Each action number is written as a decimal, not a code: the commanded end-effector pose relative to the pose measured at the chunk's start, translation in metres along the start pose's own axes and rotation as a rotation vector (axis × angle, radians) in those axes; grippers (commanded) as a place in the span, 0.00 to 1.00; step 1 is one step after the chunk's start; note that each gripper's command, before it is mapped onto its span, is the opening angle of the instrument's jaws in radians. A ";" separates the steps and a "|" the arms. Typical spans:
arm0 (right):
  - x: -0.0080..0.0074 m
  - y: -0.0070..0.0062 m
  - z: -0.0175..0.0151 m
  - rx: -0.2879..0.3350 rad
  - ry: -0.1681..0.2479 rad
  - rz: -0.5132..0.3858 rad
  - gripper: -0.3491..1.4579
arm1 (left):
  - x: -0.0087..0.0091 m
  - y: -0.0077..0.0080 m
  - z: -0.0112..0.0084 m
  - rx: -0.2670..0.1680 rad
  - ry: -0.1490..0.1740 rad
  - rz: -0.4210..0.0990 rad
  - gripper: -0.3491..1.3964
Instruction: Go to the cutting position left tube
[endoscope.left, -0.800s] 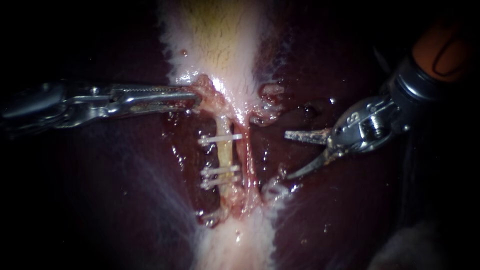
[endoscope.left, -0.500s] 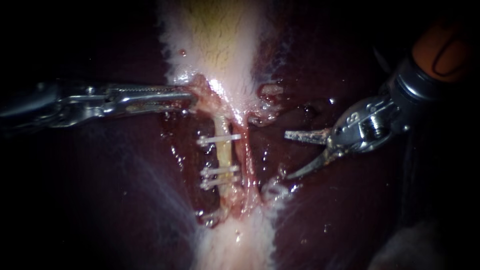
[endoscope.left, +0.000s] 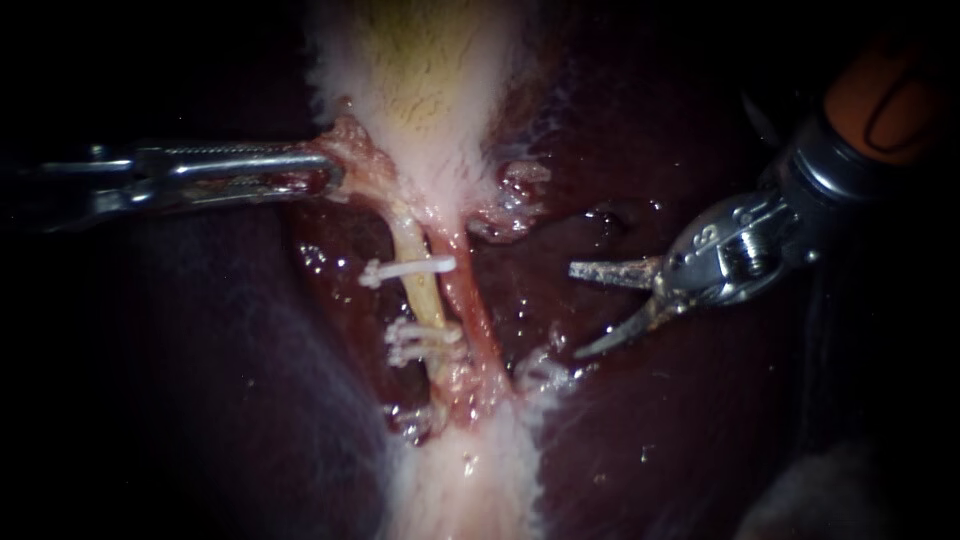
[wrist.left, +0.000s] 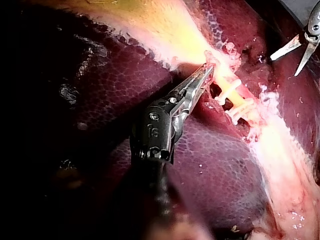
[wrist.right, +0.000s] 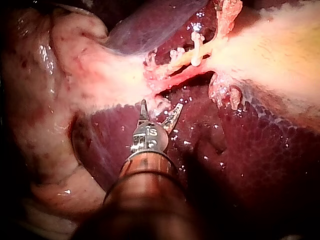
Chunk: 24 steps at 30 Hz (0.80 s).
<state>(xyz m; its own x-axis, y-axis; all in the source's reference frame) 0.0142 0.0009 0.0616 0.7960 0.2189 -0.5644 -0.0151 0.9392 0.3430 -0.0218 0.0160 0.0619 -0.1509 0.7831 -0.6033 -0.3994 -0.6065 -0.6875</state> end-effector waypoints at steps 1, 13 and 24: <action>0.0000 0.0000 0.0000 0.001 0.001 0.001 0.99 | 0.0001 0.0001 0.0000 0.000 0.001 0.001 0.00; 0.0021 -0.0011 0.0009 0.005 0.005 0.096 0.99 | 0.0002 0.0005 -0.0001 -0.007 0.006 0.001 0.00; 0.0062 -0.0031 0.0037 0.085 0.027 0.154 0.99 | 0.0003 0.0011 -0.0002 -0.010 0.008 0.002 0.00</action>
<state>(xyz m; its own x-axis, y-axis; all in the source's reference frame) 0.0218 -0.0017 0.0600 0.7705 0.3676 -0.5208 -0.0829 0.8679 0.4898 -0.0221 0.0155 0.0608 -0.1426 0.7806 -0.6086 -0.3891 -0.6096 -0.6907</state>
